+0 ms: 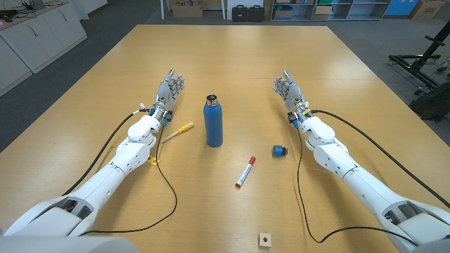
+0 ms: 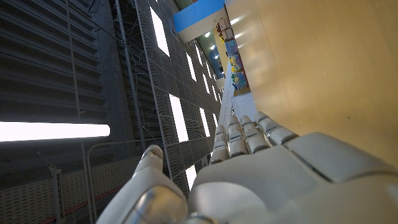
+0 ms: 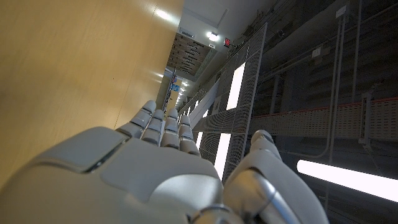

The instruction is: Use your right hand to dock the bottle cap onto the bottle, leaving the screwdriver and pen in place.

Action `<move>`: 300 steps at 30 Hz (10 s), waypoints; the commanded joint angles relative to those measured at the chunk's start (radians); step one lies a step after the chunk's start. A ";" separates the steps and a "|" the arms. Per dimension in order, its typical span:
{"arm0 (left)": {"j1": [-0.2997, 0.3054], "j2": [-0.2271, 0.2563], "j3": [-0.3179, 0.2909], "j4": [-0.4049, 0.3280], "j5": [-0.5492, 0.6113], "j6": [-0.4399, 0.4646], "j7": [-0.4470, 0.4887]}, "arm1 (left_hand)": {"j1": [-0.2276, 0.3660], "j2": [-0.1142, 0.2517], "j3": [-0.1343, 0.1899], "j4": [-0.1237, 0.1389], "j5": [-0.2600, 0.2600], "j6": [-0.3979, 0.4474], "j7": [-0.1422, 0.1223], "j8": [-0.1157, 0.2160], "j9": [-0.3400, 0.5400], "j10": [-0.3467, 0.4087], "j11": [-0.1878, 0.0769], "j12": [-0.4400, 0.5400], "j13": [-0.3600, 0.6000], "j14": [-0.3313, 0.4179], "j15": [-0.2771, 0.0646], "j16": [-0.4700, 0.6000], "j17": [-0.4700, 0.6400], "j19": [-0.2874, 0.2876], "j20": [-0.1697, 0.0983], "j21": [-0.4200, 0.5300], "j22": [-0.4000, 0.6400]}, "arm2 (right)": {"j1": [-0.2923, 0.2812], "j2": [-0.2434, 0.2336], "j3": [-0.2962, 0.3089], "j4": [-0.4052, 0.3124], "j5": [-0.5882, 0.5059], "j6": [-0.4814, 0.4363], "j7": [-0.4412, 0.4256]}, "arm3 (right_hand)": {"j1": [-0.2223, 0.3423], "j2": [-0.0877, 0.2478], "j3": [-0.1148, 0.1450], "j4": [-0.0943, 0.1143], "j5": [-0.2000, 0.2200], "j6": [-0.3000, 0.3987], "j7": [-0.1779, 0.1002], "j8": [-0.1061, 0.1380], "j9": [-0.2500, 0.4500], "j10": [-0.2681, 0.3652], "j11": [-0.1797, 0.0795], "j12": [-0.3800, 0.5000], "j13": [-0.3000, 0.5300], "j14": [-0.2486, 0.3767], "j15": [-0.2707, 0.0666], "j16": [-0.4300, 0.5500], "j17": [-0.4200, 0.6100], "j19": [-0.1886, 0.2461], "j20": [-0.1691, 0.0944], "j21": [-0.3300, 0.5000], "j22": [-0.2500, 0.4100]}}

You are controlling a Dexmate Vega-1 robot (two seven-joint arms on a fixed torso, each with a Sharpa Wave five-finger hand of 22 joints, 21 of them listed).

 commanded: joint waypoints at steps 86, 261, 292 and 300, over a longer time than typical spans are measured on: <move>0.148 0.099 -0.032 -0.237 0.002 -0.007 0.003 | 0.015 0.040 0.016 -0.018 -0.015 0.120 -0.009 0.027 0.007 0.128 0.002 0.017 0.003 0.108 -0.011 0.007 0.004 0.068 -0.032 0.008 0.002 | -0.834 -0.212 0.301 -0.899 -0.763 -0.341 -0.480 | 0.301 0.016 0.092 -0.113 -0.001 0.166 -0.176 0.039 0.009 0.178 -0.159 0.057 -0.006 0.170 -0.051 0.039 -0.015 0.100 0.038 -0.019 0.007; 0.157 0.081 -0.001 -0.318 0.046 0.006 0.053 | 0.015 0.065 0.023 -0.039 -0.025 0.150 -0.028 0.018 0.011 0.150 -0.008 0.000 0.005 0.114 -0.008 -0.010 0.005 0.058 -0.004 -0.001 0.003 | -0.580 -0.227 -0.155 -0.986 -2.029 -1.147 0.538 | 0.497 -0.040 0.146 -0.107 0.037 0.125 -0.260 0.012 0.023 0.147 -0.246 0.020 -0.002 0.163 -0.103 -0.003 -0.030 0.085 0.128 -0.082 0.007; 0.169 0.086 -0.006 -0.325 0.043 0.006 0.056 | 0.013 0.067 0.023 -0.042 -0.026 0.152 -0.030 0.016 0.011 0.152 -0.013 -0.002 0.006 0.115 -0.003 -0.011 0.006 0.056 0.002 -0.001 0.004 | -0.623 -0.101 -0.129 -0.900 -2.189 -1.059 0.513 | 0.548 -0.049 0.165 -0.109 0.047 0.161 -0.288 0.030 0.025 0.184 -0.278 0.028 -0.002 0.201 -0.130 0.004 -0.032 0.119 0.120 -0.081 0.005; 0.167 0.089 -0.002 -0.332 0.047 0.012 0.055 | 0.013 0.068 0.023 -0.043 -0.026 0.153 -0.030 0.015 0.011 0.152 -0.013 -0.003 0.006 0.116 -0.004 -0.011 0.006 0.057 0.002 -0.001 0.004 | -0.636 -0.085 -0.117 -0.877 -2.198 -1.038 0.473 | 0.551 -0.049 0.167 -0.106 0.048 0.168 -0.292 0.033 0.025 0.192 -0.281 0.029 -0.002 0.210 -0.137 0.007 -0.031 0.129 0.116 -0.079 0.005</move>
